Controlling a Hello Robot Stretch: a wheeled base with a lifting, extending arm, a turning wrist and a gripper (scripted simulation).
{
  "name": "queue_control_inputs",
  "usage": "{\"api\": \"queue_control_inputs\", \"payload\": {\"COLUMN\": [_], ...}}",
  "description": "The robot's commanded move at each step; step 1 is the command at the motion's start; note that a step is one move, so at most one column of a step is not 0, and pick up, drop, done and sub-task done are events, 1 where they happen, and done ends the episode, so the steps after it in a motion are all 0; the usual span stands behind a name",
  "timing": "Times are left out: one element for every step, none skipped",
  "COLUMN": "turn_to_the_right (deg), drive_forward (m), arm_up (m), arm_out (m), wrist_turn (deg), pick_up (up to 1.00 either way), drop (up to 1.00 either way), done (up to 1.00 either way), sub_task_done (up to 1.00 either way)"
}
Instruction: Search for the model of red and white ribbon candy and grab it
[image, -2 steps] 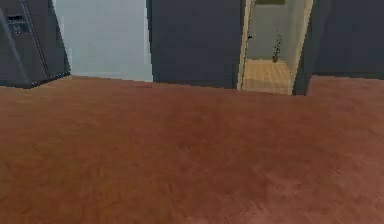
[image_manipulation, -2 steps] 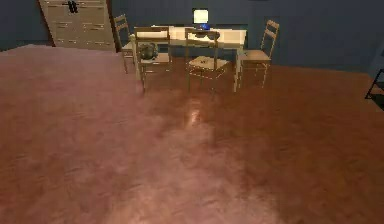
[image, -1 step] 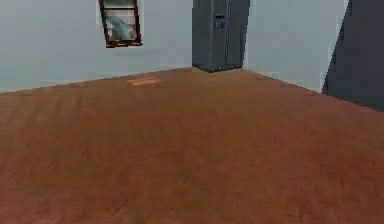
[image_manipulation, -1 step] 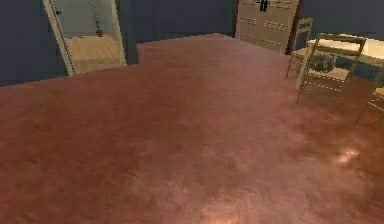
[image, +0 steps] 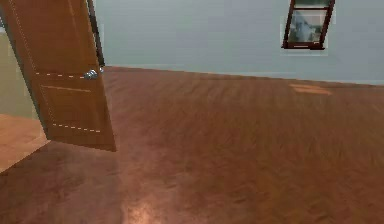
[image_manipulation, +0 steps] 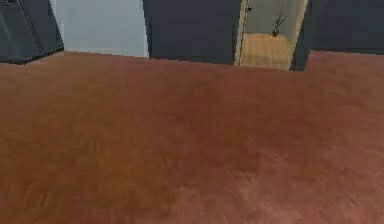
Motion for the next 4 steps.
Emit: {"api": "queue_control_inputs", "payload": {"turn_to_the_right": [-6.0, 0.0, 0.0, 0.0], "drive_forward": [0.00, 1.00, 1.00, 0.20], "arm_up": [0.00, 0.00, 0.00, 0.00], "arm_out": [0.00, 0.00, 0.00, 0.00], "wrist_turn": [0.0, 0.0, 0.0, 0.0], "pick_up": [0.00, 0.00, 0.00, 0.00], "drop": [0.00, 0.00, 0.00, 0.00], "done": [0.00, 0.00, 0.00, 0.00], "sub_task_done": [0.00, 0.00, 0.00, 0.00]}}
